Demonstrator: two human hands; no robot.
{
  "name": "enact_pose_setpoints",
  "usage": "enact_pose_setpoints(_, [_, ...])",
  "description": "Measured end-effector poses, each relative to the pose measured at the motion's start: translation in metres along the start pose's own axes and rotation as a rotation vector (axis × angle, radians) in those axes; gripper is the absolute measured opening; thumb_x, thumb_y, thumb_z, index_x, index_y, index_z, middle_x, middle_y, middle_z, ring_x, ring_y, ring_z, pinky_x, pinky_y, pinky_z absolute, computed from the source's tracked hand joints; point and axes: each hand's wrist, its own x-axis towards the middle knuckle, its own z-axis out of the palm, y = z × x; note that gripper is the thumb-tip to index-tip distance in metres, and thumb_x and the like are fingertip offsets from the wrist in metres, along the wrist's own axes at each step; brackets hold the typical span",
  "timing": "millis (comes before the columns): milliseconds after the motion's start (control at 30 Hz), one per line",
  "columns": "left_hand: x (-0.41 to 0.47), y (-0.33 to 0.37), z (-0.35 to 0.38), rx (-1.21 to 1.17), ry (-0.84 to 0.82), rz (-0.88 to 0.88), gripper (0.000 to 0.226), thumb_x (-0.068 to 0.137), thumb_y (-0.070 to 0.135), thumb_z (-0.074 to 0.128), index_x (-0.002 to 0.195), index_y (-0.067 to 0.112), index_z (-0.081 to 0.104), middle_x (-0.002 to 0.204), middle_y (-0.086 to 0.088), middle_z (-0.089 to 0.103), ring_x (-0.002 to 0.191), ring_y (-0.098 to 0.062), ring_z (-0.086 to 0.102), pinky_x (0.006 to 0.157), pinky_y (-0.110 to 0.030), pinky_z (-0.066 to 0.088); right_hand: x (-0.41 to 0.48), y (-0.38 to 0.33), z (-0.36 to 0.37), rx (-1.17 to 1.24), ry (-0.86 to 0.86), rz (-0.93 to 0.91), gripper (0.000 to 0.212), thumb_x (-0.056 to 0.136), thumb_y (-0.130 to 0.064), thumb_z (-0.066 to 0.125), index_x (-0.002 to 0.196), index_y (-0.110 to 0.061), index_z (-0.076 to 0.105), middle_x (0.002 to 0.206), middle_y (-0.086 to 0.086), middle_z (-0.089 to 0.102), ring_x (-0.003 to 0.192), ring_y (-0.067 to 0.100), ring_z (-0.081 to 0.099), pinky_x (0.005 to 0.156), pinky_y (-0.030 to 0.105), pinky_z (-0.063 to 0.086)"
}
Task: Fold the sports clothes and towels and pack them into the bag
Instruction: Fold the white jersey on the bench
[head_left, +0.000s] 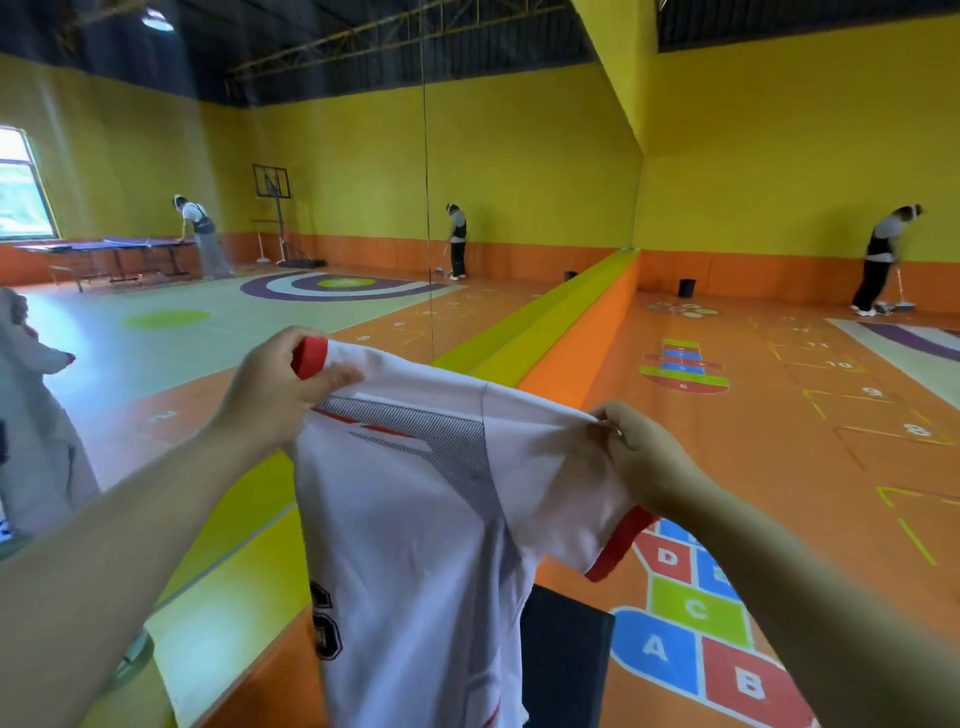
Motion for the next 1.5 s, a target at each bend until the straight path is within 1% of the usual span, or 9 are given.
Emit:
enact_pose_setpoints(233, [0.0,-0.001,-0.004,-0.139,-0.153,-0.006,0.02,0.074,0.006,0.075,0.08,0.006,0.057,0.075,-0.009,0.05,0.059,-0.006,0.042,0.05,-0.008,0.034,-0.004,-0.001,-0.048,-0.014,-0.089,-0.069,0.025,0.095,-0.012,0.051,0.083,-0.028,0.066,0.082,-0.003,0.069,0.073,0.008,0.059,0.063,0.013,0.042])
enact_pose_setpoints(500, [0.013,0.015,-0.008,-0.26,-0.106,0.034,0.02,0.079,0.011,0.071,0.069,0.022,0.057,0.061,0.009,0.059,0.051,0.003,0.048,0.051,-0.008,0.037,-0.022,-0.021,-0.089,0.212,-0.142,-0.084,0.015,0.089,-0.02,0.059,0.089,-0.009,0.068,0.072,-0.003,0.066,0.061,0.0,0.058,0.055,0.012,0.045])
enact_pose_setpoints(700, [0.022,0.035,-0.019,-0.532,-0.29,0.003,0.008,0.075,0.019,0.064,0.068,0.023,0.066,0.056,0.013,0.062,0.051,0.003,0.053,0.051,-0.009,0.043,-0.023,-0.021,-0.108,0.399,-0.173,-0.078,0.031,0.073,-0.033,0.063,0.084,-0.006,0.07,0.073,0.0,0.069,0.067,0.007,0.062,0.06,0.018,0.05])
enact_pose_setpoints(867, [0.033,0.009,0.006,-0.44,-0.51,-0.085,0.016,0.087,-0.001,0.058,0.082,0.013,0.062,0.063,0.006,0.064,0.057,-0.001,0.056,0.054,-0.01,0.045,0.004,0.007,-0.094,0.1,-0.147,-0.019,0.015,0.09,-0.015,0.06,0.078,-0.019,0.068,0.066,-0.011,0.067,0.062,-0.005,0.058,0.061,0.013,0.043])
enact_pose_setpoints(1100, [0.062,-0.03,0.095,0.054,-0.5,-0.009,0.025,0.083,0.012,0.068,0.07,0.03,0.057,0.071,0.001,0.061,0.068,-0.007,0.054,0.061,-0.015,0.037,0.078,0.094,-0.029,-0.45,-0.088,0.189,0.023,0.093,-0.022,0.054,0.112,-0.02,0.068,0.12,0.009,0.064,0.108,0.029,0.058,0.083,0.031,0.042])
enact_pose_setpoints(1167, [0.078,-0.03,0.113,0.125,-0.436,0.0,0.017,0.083,0.016,0.069,0.074,0.025,0.057,0.073,-0.006,0.062,0.07,-0.021,0.056,0.065,-0.029,0.04,0.1,0.108,-0.02,-0.432,-0.029,0.244,0.022,0.092,-0.019,0.051,0.102,-0.022,0.071,0.111,0.01,0.067,0.102,0.03,0.062,0.079,0.031,0.045])
enact_pose_setpoints(1267, [0.107,-0.013,0.126,0.009,-0.301,-0.05,0.018,0.085,0.015,0.067,0.076,0.025,0.055,0.059,-0.007,0.056,0.041,-0.013,0.054,0.045,-0.024,0.042,0.132,0.104,-0.027,-0.26,0.138,0.277,0.03,0.088,-0.016,0.043,0.064,-0.017,0.06,0.073,0.011,0.067,0.081,0.03,0.067,0.058,0.025,0.043])
enact_pose_setpoints(1367, [0.133,0.015,0.122,-0.226,-0.191,-0.05,0.027,0.089,0.007,0.061,0.075,0.029,0.052,0.064,-0.009,0.055,0.036,-0.003,0.054,0.037,-0.019,0.044,0.155,0.088,-0.05,-0.192,0.429,0.128,0.037,0.076,-0.023,0.035,0.074,-0.001,0.065,0.084,0.027,0.066,0.084,0.04,0.06,0.062,0.038,0.039])
enact_pose_setpoints(1500, [0.141,0.035,0.105,-0.337,-0.111,0.057,0.03,0.088,0.006,0.06,0.077,0.033,0.055,0.079,-0.004,0.06,0.059,-0.007,0.067,0.061,-0.031,0.057,0.163,0.075,-0.077,-0.056,0.611,0.003,0.032,0.085,-0.015,0.044,0.101,-0.006,0.07,0.104,0.021,0.067,0.099,0.034,0.059,0.081,0.036,0.041])
